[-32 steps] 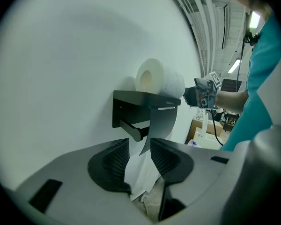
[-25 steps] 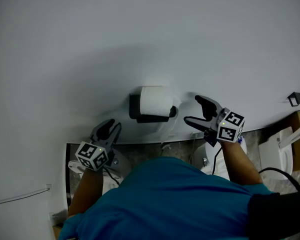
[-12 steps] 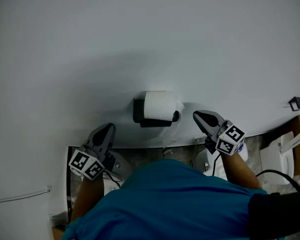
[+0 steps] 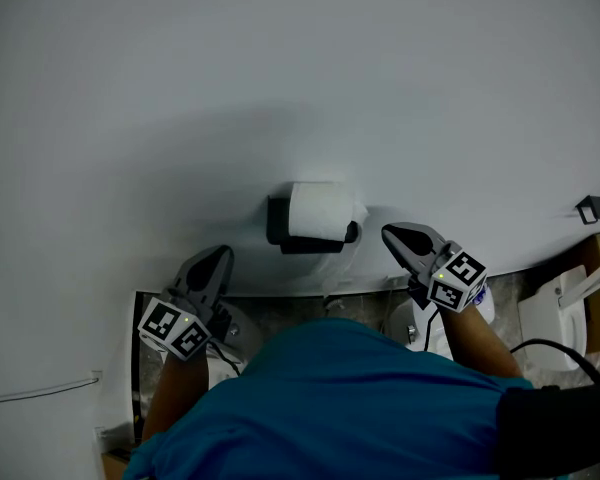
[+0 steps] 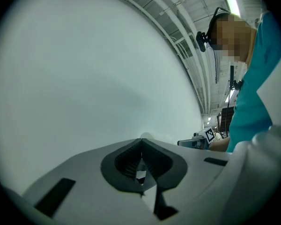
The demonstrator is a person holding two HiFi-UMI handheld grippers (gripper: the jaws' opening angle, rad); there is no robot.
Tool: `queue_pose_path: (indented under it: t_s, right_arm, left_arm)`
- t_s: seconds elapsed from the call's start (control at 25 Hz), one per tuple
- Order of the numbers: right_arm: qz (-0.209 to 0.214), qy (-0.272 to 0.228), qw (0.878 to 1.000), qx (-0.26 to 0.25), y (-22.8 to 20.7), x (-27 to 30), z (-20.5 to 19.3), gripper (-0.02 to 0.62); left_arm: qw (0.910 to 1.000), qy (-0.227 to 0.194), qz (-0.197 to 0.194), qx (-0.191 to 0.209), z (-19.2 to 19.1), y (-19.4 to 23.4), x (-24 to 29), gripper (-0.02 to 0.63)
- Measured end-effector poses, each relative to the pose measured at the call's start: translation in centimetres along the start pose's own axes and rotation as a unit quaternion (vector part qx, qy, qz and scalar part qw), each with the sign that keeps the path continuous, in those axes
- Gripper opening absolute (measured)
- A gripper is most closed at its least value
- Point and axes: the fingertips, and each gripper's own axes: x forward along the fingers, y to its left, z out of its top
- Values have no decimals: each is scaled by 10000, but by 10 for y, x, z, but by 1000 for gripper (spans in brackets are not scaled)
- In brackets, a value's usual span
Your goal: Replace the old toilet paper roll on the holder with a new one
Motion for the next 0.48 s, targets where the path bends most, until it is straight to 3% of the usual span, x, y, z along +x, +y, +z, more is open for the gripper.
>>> queue_pose_path:
  t_s: [0.48]
  right_arm:
    - [55, 51, 10000, -27, 3, -2, -2, 2]
  left_arm:
    - [9999, 37, -90, 51, -2, -5, 2, 11]
